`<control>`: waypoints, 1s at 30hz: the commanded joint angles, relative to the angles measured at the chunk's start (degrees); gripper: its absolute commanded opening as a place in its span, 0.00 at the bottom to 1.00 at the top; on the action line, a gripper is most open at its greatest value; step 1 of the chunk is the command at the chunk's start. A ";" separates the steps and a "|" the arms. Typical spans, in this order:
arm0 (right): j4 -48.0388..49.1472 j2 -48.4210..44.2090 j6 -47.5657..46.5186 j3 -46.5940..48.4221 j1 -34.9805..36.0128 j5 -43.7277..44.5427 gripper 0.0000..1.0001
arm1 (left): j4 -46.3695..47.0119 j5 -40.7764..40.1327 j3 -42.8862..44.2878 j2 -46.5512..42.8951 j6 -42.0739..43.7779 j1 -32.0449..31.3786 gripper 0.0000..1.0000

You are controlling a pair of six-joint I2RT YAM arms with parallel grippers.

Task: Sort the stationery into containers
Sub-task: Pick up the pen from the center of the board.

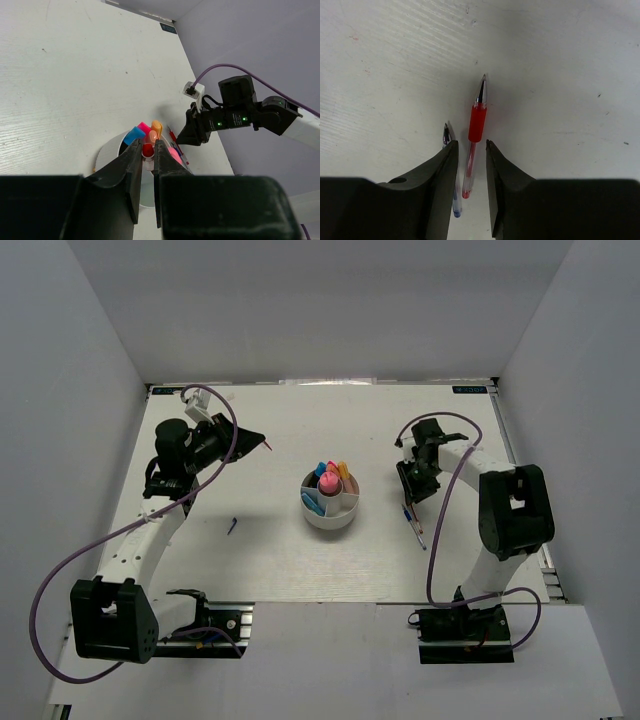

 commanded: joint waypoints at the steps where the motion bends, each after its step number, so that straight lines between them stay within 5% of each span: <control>1: 1.99 -0.02 -0.62 1.44 -0.33 0.10 0.35 | 0.27 -0.33 -0.09 -0.91 0.55 -0.24 0.00; 16: 9.46 -2.57 -2.55 -7.96 -0.33 1.85 0.31 | 0.62 -0.33 -0.44 -0.47 0.46 -0.24 0.00; 19: 10.86 -3.62 -2.99 -10.69 -0.59 1.95 0.26 | 0.44 -0.33 -0.44 -0.65 0.46 -0.24 0.00; 23: 13.49 -5.12 -3.08 -13.42 -0.68 0.45 0.00 | 1.84 -0.24 -1.23 -0.74 -0.50 -0.24 0.00; 30: 12.38 -12.22 -11.68 -7.02 -3.32 -2.60 0.00 | 3.69 0.37 3.33 1.63 -0.41 -0.24 0.00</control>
